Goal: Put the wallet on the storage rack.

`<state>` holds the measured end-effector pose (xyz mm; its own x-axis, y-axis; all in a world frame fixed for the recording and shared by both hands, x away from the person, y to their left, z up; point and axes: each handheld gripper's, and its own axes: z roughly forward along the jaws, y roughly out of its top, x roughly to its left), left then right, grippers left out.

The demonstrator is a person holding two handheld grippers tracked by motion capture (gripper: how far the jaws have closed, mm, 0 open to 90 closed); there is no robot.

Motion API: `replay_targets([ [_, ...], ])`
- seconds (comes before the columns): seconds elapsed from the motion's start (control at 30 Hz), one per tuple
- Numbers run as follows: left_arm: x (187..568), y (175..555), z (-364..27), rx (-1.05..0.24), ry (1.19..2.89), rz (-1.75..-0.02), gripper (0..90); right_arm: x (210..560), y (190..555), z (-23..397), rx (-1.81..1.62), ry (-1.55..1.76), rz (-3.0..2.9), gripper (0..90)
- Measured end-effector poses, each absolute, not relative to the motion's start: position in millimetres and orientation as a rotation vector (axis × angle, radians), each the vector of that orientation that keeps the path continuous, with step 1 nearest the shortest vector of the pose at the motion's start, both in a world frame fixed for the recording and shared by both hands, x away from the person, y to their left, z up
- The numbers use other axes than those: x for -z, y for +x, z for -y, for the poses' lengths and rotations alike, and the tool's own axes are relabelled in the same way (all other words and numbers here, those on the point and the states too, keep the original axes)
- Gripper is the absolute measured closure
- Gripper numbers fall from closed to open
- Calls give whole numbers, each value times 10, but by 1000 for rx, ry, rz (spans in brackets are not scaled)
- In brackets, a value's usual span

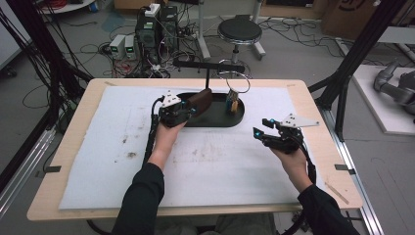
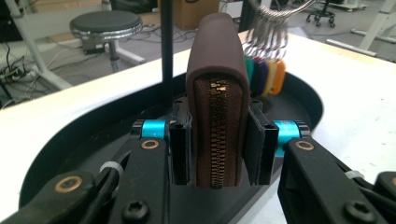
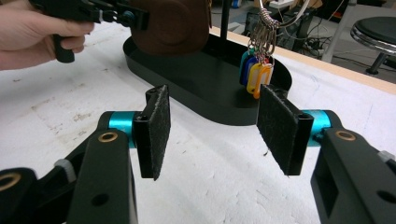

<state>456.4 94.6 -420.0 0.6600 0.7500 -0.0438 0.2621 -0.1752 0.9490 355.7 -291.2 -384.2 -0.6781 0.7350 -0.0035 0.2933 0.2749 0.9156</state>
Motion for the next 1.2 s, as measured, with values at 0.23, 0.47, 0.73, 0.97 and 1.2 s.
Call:
replay_targets([
  [0.23,4297,4610,-910,-540,1764,-843,668,3850,3554,2908,-1374,926,-2124,456],
  [0.47,4361,4646,-893,-547,1754,-839,668,3853,3546,2900,-1363,922,-2124,456],
  [0.73,4421,4680,-911,-542,1754,-865,664,3868,3536,2914,-1356,918,-2125,457],
  [0.97,4426,4682,-916,-532,1749,-875,645,3871,3524,2948,-1351,922,-2119,458],
  [1.2,4409,4667,-898,-535,1765,-871,507,3877,3520,2922,-1348,909,-2130,457],
])
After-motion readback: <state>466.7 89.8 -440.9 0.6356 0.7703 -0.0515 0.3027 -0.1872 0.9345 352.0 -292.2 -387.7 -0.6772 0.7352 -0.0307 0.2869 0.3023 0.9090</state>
